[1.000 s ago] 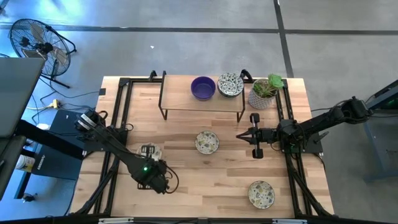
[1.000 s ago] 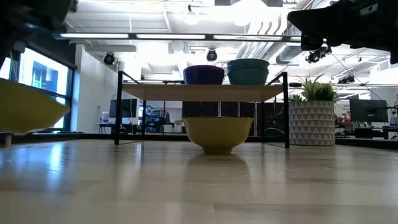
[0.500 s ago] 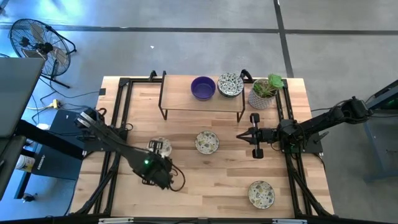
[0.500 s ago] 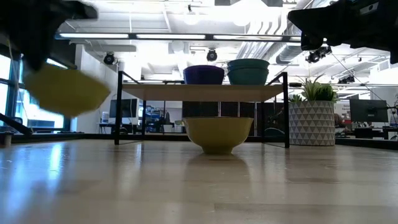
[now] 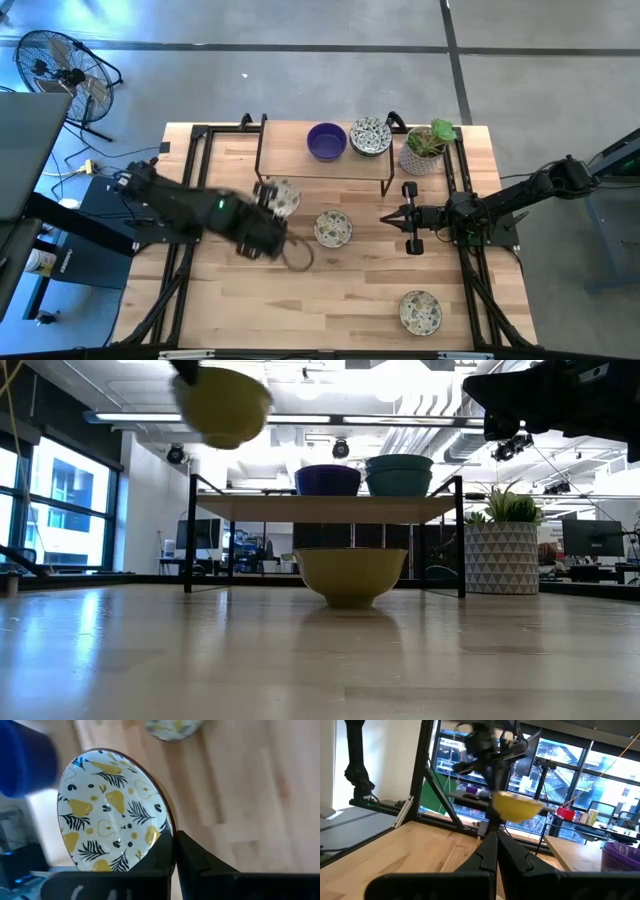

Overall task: Pick & Place Mini bowls
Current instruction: Put the top yellow patterned bowl on the shelf

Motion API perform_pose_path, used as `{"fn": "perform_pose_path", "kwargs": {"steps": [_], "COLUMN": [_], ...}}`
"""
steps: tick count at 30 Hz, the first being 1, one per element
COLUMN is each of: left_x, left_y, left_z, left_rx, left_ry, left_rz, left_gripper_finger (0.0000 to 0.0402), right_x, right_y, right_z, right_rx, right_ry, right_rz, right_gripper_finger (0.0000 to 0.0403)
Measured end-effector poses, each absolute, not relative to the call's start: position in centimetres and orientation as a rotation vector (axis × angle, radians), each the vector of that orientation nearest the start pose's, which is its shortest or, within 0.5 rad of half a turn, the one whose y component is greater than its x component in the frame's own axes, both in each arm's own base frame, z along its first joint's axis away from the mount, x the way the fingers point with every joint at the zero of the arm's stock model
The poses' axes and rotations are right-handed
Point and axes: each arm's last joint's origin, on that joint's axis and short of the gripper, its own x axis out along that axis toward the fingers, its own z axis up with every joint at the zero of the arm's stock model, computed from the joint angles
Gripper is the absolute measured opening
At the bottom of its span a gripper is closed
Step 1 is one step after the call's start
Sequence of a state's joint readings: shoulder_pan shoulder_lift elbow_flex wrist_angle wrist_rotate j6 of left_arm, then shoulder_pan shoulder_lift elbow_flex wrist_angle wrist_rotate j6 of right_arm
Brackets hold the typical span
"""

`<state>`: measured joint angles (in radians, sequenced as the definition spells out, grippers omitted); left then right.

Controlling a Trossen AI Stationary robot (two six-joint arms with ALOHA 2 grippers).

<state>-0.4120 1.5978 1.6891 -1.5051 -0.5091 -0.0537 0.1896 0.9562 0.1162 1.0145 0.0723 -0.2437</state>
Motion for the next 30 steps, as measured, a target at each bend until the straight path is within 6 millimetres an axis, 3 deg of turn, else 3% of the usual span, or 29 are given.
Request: {"fn": "perform_pose_path", "kwargs": {"steps": [4,9,17,23,30], "left_x": [27.5,28.6,29.1,29.1,29.9], "left_y": [-6.4,-1.5,3.9,5.9,6.1], "left_z": [37.0,37.2,37.4,37.3,34.6], "left_rx": [0.648,0.676,0.676,0.640,0.663], "left_ry": [1.267,1.308,1.321,1.315,1.331], "left_rz": [0.113,0.152,0.192,0.232,0.182], "left_gripper_finger": [0.0001,0.0001,0.0001,0.0001,0.0001], "right_x": [16.8,16.8,16.8,16.8,16.8], "right_y": [3.0,3.0,3.0,3.1,3.1], "right_z": [19.4,19.4,19.4,19.4,19.4], "right_rx": [-0.220,-0.213,-0.214,-0.218,-0.218], "right_ry": [-0.186,-0.186,-0.188,-0.188,-0.188], "right_rz": [0.096,0.098,0.107,0.107,0.116], "right_gripper_finger": [0.0000,0.0000,0.0000,0.0000,0.0000]}}
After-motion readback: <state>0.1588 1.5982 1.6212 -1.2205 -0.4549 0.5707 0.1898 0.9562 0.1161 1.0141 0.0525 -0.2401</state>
